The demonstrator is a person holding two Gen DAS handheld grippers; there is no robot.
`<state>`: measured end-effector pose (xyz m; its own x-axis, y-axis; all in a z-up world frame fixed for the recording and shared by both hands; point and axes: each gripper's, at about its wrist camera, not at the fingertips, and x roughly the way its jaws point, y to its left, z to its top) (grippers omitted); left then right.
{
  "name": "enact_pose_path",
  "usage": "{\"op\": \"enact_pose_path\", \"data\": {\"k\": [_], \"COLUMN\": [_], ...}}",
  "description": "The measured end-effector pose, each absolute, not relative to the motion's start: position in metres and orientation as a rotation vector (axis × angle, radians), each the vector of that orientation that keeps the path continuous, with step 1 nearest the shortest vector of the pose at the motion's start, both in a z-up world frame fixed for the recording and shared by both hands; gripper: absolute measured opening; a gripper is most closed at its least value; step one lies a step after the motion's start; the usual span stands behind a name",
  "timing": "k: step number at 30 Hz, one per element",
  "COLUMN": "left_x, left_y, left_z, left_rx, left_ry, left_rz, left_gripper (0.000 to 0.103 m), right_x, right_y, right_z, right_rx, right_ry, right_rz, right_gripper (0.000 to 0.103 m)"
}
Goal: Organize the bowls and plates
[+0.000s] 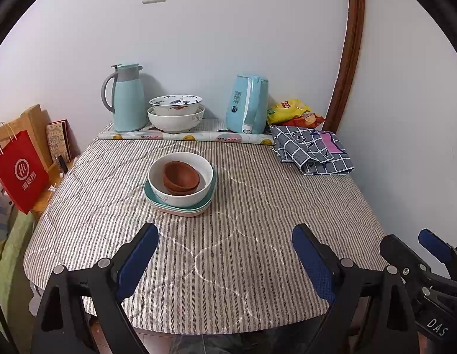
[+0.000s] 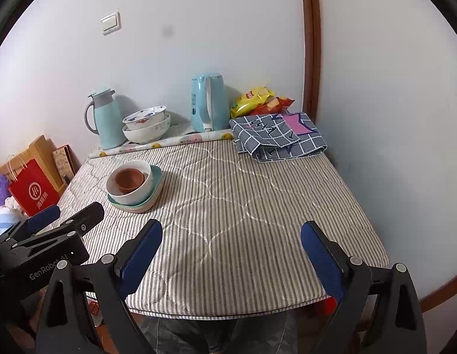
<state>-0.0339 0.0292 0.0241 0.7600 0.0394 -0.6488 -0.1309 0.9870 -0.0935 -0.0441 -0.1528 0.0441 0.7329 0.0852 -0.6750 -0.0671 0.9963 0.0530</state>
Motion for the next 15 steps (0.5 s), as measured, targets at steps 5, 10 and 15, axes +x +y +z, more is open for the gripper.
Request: {"op": "enact_pose_path", "data": {"k": [5,10,15], "left_x": [-0.0347,-0.0350,-0.0357], "left_y": [0.0295,0.0297,0.0293], "left_z": [0.0243,0.0241,0.0238], "left_rx": [-0.136,-0.135,-0.135], "left_ry": [0.701,0.702,0.702], "left_rz": [0.093,0.093,0.093], "left_gripper": [0.092,0.092,0.092], "right_x": [-0.0437,-0.0443,-0.0454], "right_y": [-0.1528,-0.1530,-0.1532], "right_z": [0.0448,0.0454,0.0461], "right_rx": [0.027,0.029,0.031], "right_ry": [0.743,0.741,0.739], "right_rz": [0.083,0.082,0.082], "right_gripper": [0.094,0.094,0.094]}}
